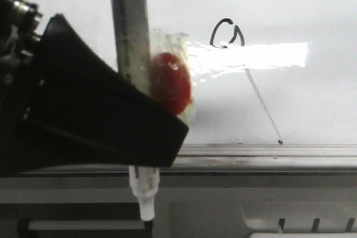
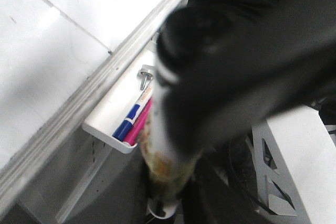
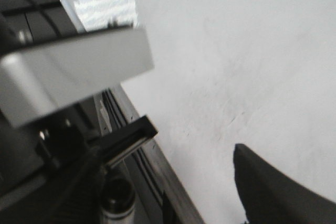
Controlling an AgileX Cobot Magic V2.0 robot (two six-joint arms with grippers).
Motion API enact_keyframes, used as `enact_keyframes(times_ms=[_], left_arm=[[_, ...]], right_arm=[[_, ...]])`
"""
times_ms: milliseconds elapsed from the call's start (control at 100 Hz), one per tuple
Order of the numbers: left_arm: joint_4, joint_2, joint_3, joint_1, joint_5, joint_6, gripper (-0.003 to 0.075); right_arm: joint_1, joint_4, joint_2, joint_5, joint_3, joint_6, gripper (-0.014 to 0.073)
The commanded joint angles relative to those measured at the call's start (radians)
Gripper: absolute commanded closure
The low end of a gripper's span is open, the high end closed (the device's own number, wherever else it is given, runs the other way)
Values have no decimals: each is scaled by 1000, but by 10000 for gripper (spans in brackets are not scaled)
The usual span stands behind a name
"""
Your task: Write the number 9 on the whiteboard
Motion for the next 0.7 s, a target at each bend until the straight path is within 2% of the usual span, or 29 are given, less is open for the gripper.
enact_keyframes(times_ms=[0,60,110,180,280,450,690], left_arm=[[-67,-14,-6,-6,0,-18,741],[-93,-14,9,-6,-8,-47,741],[-108,-14,17,-6,-26,-73,741],[-113,-14,17,-6,-72,-131,741],[-116,-10,-2,-6,-160,-227,741],[-111,62,-63,-4,-178,-404,741],[-25,200,-187,-4,-119,-410,741]], right_arm=[[-28,2,-76,-113,-28,-10,83],[-58,2,-122,-112,-28,-10,137],[-83,2,-164,-101,-28,-10,214],[-119,2,-226,-72,-28,-10,374],[-171,2,-303,-8,-28,-10,668],[-212,4,-362,76,-28,-10,663],[-213,4,-363,144,-28,-10,663]])
